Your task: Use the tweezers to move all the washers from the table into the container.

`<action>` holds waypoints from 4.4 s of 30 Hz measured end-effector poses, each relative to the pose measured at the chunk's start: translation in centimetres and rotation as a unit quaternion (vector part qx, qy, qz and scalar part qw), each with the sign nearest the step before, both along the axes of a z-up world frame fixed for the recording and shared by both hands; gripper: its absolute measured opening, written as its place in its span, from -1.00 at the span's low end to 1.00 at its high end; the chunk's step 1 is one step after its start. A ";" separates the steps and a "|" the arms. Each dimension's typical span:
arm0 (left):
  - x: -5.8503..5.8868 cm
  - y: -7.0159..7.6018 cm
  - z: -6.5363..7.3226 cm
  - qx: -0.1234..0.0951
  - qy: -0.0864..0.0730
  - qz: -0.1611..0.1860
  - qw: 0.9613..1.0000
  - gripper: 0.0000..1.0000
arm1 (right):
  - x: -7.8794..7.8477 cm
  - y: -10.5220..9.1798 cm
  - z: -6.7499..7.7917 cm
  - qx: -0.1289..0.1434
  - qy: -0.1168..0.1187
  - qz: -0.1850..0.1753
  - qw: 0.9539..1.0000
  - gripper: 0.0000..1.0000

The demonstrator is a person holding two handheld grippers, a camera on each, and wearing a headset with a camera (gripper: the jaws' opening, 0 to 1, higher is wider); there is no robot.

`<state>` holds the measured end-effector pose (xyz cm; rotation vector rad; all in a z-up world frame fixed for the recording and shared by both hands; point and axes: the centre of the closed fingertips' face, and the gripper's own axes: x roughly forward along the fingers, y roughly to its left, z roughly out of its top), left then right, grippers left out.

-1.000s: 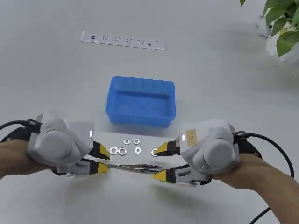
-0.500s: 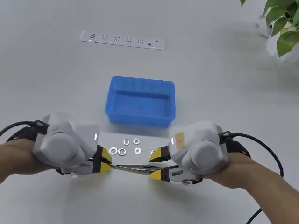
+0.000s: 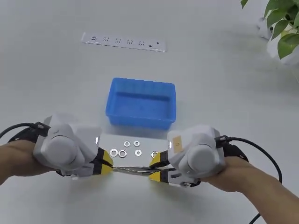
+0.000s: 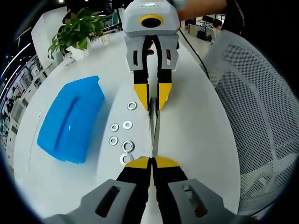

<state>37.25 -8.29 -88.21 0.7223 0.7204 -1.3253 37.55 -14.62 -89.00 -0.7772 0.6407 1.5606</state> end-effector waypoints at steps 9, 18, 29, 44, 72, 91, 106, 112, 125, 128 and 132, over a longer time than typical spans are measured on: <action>-0.3 -0.3 1.5 -0.005 0.004 0.000 1.000 -0.89 | -0.1 0.2 0.2 -0.001 0.001 0.000 1.000 -0.73; 0.1 -0.6 3.5 -0.006 0.000 0.003 1.000 -0.90 | -0.2 0.9 0.3 -0.002 -0.002 0.008 1.000 -0.71; 0.2 -1.3 5.4 -0.009 -0.001 0.003 1.000 -0.90 | -0.1 1.2 0.4 -0.005 -0.009 0.012 1.000 -0.74; 1.0 -2.9 9.0 -0.044 -0.016 0.005 0.999 -0.90 | 0.9 1.5 1.8 0.007 -0.014 -0.010 1.000 -0.77; 1.1 -6.6 10.9 -0.079 -0.025 -0.036 0.996 -0.89 | 0.8 2.3 2.4 0.031 0.005 -0.039 0.999 -0.79; 1.1 -6.7 9.6 -0.077 -0.025 -0.050 0.995 -0.89 | 0.8 2.1 2.4 0.033 0.003 -0.040 0.999 -0.78; 1.8 -7.2 10.2 -0.088 -0.037 -0.060 0.994 -0.89 | 2.1 1.5 3.1 0.040 -0.011 -0.056 0.998 -0.75; 2.1 -7.5 10.2 -0.090 -0.040 -0.063 0.993 -0.89 | 2.5 1.1 3.1 0.040 -0.017 -0.060 0.997 -0.74; 2.8 -8.2 9.7 -0.092 -0.041 -0.068 0.993 -0.89 | 3.2 0.2 2.6 0.035 -0.019 -0.075 0.996 -0.74; 2.9 -8.2 9.6 -0.092 -0.039 -0.068 0.993 -0.89 | 3.2 0.0 2.4 0.034 -0.017 -0.076 0.996 -0.74; 3.1 -8.4 9.5 -0.095 -0.039 -0.066 0.992 -0.89 | 3.3 0.0 2.3 0.035 -0.015 -0.077 0.996 -0.74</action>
